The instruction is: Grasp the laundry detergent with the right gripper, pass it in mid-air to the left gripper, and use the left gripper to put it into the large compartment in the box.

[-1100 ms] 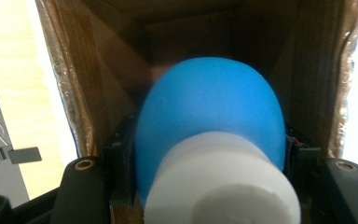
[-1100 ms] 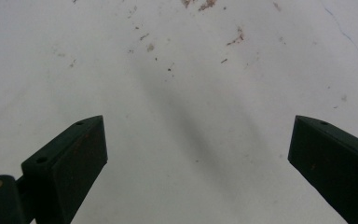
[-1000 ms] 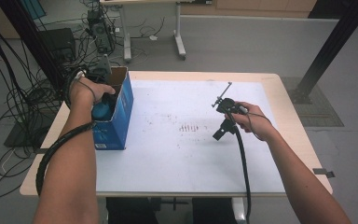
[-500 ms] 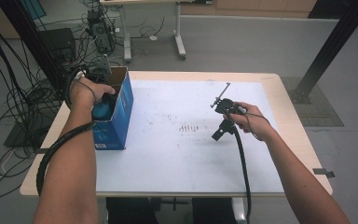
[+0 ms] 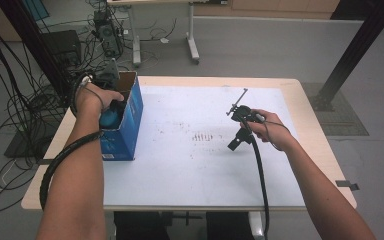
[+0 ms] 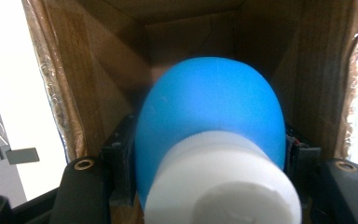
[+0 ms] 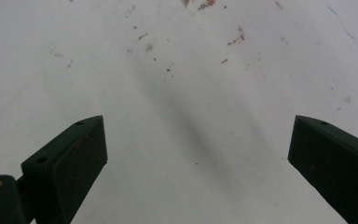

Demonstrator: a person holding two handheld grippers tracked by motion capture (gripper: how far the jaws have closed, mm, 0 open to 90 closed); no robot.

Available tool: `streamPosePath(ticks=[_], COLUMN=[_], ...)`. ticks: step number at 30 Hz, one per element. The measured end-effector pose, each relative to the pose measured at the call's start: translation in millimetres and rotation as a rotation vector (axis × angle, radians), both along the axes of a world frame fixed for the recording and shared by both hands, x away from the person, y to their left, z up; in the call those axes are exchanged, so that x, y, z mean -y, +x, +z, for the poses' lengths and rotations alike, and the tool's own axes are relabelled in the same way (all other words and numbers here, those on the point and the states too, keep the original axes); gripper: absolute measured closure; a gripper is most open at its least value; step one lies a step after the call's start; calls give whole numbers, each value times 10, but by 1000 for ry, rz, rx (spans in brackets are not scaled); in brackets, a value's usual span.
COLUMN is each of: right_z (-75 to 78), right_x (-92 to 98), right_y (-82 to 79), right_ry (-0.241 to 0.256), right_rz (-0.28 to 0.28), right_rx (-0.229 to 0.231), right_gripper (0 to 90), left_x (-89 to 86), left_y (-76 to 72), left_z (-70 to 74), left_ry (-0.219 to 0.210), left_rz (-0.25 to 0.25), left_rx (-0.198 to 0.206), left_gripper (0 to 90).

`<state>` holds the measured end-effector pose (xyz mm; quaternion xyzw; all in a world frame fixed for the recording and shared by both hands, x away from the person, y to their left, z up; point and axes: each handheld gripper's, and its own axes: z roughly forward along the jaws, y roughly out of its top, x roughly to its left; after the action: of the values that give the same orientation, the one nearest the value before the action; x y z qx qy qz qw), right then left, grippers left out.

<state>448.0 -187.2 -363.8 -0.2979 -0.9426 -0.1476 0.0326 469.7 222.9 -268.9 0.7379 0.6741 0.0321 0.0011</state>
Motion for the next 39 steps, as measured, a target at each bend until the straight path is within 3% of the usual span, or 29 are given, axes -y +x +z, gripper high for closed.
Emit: streamPosePath(ticks=[39], right_z=[49], right_x=[14], right_y=[-21], right_ry=[-18], right_rz=[2], right_rx=[15], right_gripper=[45], left_x=[-12], left_y=[-50], left_z=[3], left_ry=[-4], left_rz=[20], left_rx=[30], left_gripper=[376])
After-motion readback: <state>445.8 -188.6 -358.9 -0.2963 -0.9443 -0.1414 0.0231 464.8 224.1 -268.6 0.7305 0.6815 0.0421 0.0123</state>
